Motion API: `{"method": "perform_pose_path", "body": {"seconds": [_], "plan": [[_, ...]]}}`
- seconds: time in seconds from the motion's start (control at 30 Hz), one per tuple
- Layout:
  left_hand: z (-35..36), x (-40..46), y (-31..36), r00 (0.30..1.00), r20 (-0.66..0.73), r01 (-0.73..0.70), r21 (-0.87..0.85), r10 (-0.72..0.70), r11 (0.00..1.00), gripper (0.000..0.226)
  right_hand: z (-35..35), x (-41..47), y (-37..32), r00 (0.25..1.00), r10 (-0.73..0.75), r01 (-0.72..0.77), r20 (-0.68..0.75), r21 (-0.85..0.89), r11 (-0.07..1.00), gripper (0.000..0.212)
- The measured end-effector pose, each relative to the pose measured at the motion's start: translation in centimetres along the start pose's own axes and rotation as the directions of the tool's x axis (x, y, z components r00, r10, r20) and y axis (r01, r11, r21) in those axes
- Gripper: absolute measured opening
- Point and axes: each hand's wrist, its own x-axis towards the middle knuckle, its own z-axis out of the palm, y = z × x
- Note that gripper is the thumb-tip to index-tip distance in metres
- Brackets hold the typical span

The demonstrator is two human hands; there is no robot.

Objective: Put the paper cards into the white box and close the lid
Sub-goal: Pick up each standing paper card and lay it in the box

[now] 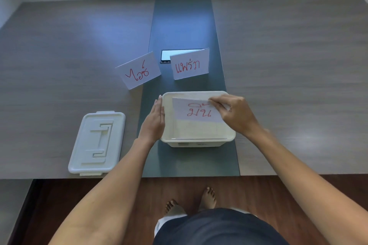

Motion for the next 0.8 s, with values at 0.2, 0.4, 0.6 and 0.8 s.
{"method": "perform_pose_path", "body": {"seconds": [0.2,0.4,0.6,0.8], "plan": [[0.1,-0.1,0.3,1.0,-0.025,-0.002,0.01,0.002,1.0,0.052,2.3,-3.0,2.0,0.971,0.069,-0.07,0.23,-0.008,0.998,0.022],[-0.1,-0.3,0.5,1.0,-0.024,-0.004,0.01,0.004,1.0,0.051,3.0,-3.7,2.4,0.857,0.151,-0.117,0.492,-0.099,0.988,0.027],[-0.1,-0.2,0.4,1.0,-0.02,-0.004,-0.002,0.004,1.0,0.052,2.1,-0.6,1.6,0.848,0.136,-0.098,0.512,-0.1,0.99,0.029],[-0.2,-0.3,0.5,1.0,-0.024,-0.006,0.014,0.007,1.0,0.052,1.7,6.7,1.0,0.961,0.064,-0.072,0.268,0.022,0.997,0.034]]}}
